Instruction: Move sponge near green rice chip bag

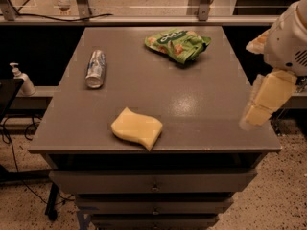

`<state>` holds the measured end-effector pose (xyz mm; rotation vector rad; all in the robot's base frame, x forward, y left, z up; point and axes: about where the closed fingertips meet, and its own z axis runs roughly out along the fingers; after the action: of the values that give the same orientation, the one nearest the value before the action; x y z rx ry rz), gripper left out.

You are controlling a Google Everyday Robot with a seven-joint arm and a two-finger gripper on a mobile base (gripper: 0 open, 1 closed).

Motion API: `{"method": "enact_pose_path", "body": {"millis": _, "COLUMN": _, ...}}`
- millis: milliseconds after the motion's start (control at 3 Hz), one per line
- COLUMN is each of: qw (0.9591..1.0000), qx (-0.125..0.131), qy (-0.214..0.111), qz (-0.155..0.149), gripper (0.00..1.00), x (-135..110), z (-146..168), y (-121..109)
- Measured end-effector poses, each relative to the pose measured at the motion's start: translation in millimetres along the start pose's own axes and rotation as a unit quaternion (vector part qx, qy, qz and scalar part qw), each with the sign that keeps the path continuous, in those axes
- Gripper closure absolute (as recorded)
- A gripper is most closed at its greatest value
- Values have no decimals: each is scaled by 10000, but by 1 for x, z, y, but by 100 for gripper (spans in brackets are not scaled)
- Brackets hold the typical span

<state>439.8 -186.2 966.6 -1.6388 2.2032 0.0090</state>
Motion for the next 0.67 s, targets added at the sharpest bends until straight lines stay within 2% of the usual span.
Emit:
{"method": "enact_pose_path", "body": {"millis": 333, "qw": 9979, "qx": -169, "qy": -612, "qz": 103, "gripper": 0, "x": -40, "z": 22, "y": 16}}
{"method": "enact_pose_path", "body": {"millis": 667, "qw": 9919, "qx": -354, "qy": -1222, "qz": 26, "gripper": 0, "x": -82, "z": 47, "y": 34}}
